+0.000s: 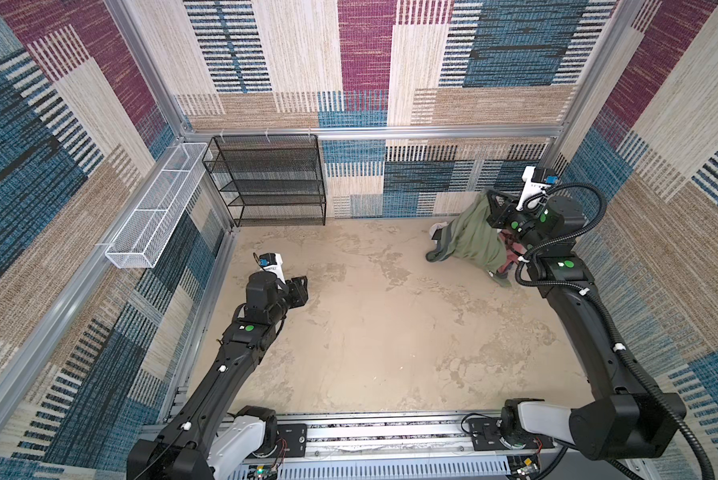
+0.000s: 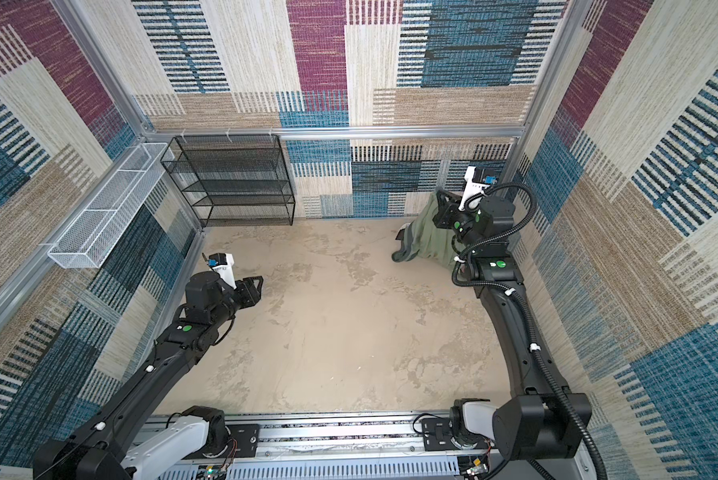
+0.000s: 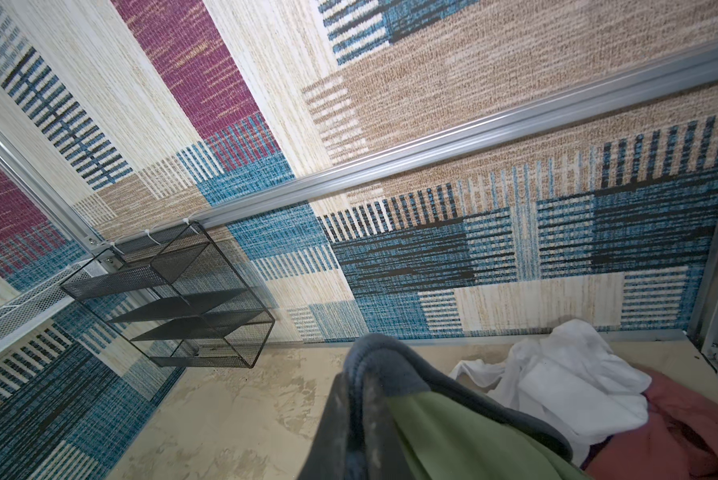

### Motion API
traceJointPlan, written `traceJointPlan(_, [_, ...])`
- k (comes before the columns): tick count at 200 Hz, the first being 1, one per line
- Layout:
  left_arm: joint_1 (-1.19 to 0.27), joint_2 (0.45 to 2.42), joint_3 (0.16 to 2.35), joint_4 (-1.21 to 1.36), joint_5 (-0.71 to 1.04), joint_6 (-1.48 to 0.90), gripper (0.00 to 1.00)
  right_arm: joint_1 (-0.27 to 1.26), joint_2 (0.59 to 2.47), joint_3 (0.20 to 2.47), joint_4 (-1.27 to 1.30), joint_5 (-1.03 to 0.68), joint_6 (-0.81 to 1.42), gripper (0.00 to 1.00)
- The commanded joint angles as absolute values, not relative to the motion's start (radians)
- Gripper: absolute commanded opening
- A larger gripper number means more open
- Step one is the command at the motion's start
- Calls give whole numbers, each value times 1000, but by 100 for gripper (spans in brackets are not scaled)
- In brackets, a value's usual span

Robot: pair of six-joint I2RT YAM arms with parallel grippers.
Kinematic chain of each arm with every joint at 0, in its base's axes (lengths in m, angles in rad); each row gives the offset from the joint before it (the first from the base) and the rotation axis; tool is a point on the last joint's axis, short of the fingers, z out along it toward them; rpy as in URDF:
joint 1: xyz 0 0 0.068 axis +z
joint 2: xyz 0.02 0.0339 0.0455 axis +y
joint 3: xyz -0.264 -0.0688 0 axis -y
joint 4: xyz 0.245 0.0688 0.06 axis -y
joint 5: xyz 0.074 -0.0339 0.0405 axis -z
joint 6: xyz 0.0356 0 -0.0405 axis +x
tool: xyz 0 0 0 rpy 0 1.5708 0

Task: Pick out a specific cloth from the pile
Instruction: 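Lift the green shirt with the right gripper, pulling it out of the pile, then carry the green shirt with the right gripper toward the left gripper and lower it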

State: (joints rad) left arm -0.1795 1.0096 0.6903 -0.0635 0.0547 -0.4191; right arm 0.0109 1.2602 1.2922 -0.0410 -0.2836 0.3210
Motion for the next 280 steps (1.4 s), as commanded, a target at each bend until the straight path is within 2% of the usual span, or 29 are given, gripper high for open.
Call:
traceJointPlan(1, [-179, 996, 695, -48, 46, -428, 53, 9, 1247, 1321, -4, -288, 325, 0])
traceJointPlan(107, [-179, 941, 689, -66, 41, -435, 53, 10, 1242, 1443, -34, -341, 298, 0])
traceJointPlan(175, [-179, 900, 695, -83, 48, -443, 52, 15, 1302, 1501, -19, -541, 339, 0])
traceJointPlan(280, [-179, 822, 745, -220, -9, -445, 50, 247, 1507, 1825, -102, -561, 296, 0])
